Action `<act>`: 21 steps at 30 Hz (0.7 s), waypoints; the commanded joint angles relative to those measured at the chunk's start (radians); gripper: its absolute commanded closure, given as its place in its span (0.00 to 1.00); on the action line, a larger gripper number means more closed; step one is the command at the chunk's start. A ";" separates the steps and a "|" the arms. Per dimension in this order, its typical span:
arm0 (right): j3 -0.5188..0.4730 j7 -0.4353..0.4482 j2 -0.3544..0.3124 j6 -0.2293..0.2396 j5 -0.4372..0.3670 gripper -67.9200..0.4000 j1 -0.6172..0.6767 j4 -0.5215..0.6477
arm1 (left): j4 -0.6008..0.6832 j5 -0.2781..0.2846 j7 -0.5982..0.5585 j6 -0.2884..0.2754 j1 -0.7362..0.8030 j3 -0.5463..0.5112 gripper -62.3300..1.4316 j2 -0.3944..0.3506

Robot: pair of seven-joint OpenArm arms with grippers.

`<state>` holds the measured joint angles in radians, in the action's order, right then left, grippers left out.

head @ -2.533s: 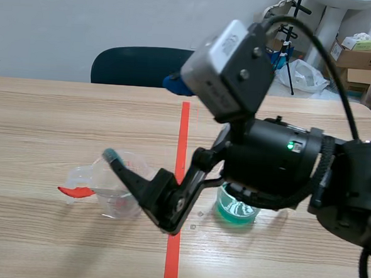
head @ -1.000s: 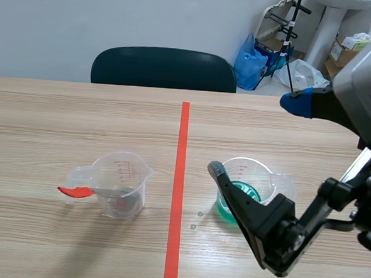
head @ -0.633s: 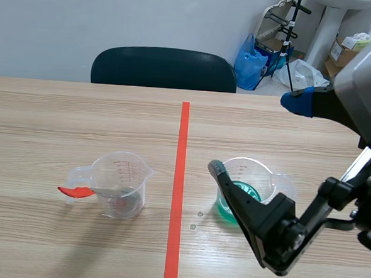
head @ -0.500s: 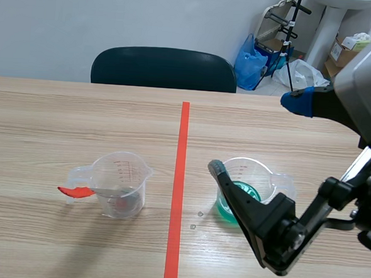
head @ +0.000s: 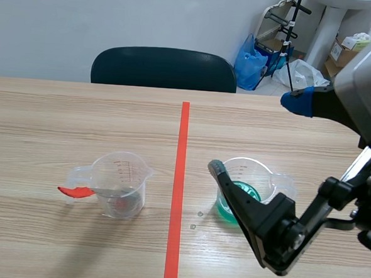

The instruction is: Do the redox reaction experiment

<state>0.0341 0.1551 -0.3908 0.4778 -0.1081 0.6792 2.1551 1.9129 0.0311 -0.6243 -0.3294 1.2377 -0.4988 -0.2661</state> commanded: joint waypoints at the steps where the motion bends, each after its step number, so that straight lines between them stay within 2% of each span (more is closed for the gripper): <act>1: -0.002 0.016 -0.005 -0.008 -0.008 0.00 -0.009 0.006 | 0.006 0.010 -0.015 0.002 0.006 -0.008 0.00 0.011; 21: -0.002 0.026 -0.005 -0.008 -0.008 0.00 -0.009 0.006 | 0.006 0.010 -0.041 0.002 0.006 -0.008 0.00 0.011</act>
<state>0.0341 0.1608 -0.3908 0.4778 -0.1081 0.6792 2.1551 1.9129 0.0311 -0.6552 -0.3294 1.2377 -0.4988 -0.2661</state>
